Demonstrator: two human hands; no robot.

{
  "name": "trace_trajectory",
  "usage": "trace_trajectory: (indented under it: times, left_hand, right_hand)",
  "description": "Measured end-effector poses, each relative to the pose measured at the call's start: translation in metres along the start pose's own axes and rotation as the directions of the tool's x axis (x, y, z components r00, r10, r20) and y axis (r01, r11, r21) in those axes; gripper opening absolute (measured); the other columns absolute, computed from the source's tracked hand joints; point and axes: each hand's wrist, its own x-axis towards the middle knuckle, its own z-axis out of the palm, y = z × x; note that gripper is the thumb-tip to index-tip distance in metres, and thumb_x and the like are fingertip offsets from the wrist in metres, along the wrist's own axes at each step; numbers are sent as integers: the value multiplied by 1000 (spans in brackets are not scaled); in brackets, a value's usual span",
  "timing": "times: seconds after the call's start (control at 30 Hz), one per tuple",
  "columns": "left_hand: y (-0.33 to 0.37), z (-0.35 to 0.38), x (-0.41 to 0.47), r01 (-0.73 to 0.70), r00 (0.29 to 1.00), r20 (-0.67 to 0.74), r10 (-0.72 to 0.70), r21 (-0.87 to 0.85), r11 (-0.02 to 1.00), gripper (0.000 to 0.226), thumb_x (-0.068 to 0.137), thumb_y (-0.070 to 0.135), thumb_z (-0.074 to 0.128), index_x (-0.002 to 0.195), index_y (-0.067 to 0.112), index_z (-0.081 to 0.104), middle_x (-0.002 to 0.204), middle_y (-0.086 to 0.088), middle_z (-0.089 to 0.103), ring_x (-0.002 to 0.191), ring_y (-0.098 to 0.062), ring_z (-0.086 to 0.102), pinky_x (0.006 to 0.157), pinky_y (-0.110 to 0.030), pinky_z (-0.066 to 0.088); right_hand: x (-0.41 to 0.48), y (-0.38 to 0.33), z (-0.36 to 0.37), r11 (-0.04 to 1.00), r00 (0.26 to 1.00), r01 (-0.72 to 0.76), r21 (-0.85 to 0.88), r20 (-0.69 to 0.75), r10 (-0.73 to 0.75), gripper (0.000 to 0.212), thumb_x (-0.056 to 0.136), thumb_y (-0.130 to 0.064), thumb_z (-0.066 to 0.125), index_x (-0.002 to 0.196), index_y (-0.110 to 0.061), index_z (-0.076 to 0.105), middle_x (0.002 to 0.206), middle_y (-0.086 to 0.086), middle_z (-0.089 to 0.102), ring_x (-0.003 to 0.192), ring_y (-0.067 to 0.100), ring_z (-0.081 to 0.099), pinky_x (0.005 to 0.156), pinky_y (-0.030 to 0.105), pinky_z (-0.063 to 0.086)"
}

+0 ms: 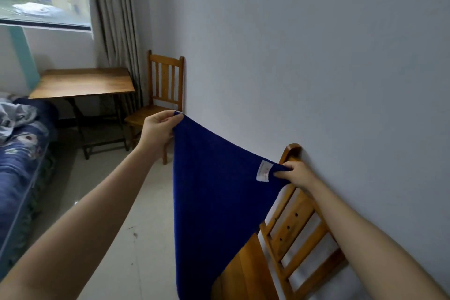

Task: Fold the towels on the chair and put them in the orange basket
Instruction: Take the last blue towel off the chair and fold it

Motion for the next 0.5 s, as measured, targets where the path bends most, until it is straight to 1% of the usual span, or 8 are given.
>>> trace_trajectory:
  times: [0.1, 0.17, 0.23, 0.27, 0.33, 0.37, 0.43, 0.5]
  left_hand:
    - [6, 0, 13, -12, 999, -50, 13, 19, 1000, 9, 91, 17, 55, 90, 14, 63, 88, -6, 63, 89, -21, 60, 82, -34, 51]
    - [16, 2, 24, -45, 995, -87, 48, 33, 998, 10, 92, 16, 54, 91, 14, 63, 87, -4, 64, 87, -19, 59, 82, -33, 51]
    - [29, 6, 36, -94, 986, -139, 97, 28, 995, 11, 92, 15, 54, 88, 17, 64, 84, -1, 62, 82, -14, 58, 78, -29, 51]
    - [35, 9, 42, -120, 980, -157, 122, 20, 993, 12, 93, 15, 54, 87, 19, 63, 83, 0, 62, 81, -13, 57, 77, -28, 51]
    - [46, 13, 53, -160, 970, -185, 156, -3, 987, 12, 93, 16, 53, 87, 20, 63, 84, 0, 61, 82, -15, 57, 77, -30, 51]
    - [50, 15, 58, -172, 966, -199, 163, -30, 985, 12, 93, 16, 53, 88, 20, 63, 85, 0, 62, 83, -15, 57, 76, -29, 51]
    - [55, 18, 63, -192, 963, -213, 167, -102, 976, 13, 94, 16, 52, 87, 20, 63, 85, 1, 62, 82, -14, 57, 72, -27, 51]
    - [55, 18, 63, -199, 968, -183, 173, -137, 970, 15, 94, 16, 51, 87, 21, 63, 86, 1, 62, 84, -14, 57, 73, -28, 51]
  right_hand:
    - [17, -33, -21, 978, 987, 61, 199, -158, -29, 3, 85, -3, 63, 84, -4, 61, 83, 11, 64, 69, 19, 60, 47, 17, 50]
    - [31, -57, -31, 960, 968, 126, 251, -242, -64, 9, 82, -2, 65, 76, -6, 60, 78, 11, 62, 66, 21, 58, 43, 16, 48]
    - [44, -81, -42, 958, 928, 218, 187, -343, -144, 14, 82, -4, 67, 71, -8, 58, 73, 5, 59, 64, 18, 55, 45, 17, 47]
    - [50, -91, -47, 953, 902, 261, 156, -390, -183, 13, 82, -5, 67, 73, -8, 58, 72, 2, 58, 64, 16, 53, 49, 19, 46]
    - [60, -110, -56, 934, 850, 334, 130, -469, -239, 5, 83, -6, 65, 82, -5, 61, 72, -1, 56, 67, 14, 52, 55, 21, 44]
    - [62, -117, -60, 923, 823, 366, 119, -505, -261, 5, 84, -7, 64, 87, -4, 63, 72, -3, 56, 70, 14, 52, 57, 21, 45]
    - [65, -124, -69, 904, 786, 410, 121, -550, -283, 10, 85, -7, 62, 94, -4, 65, 73, -5, 56, 74, 15, 53, 61, 21, 46]
    - [63, -122, -74, 882, 781, 443, 158, -550, -294, 8, 87, -7, 60, 94, -7, 64, 74, -5, 57, 71, 11, 53, 62, 20, 47]
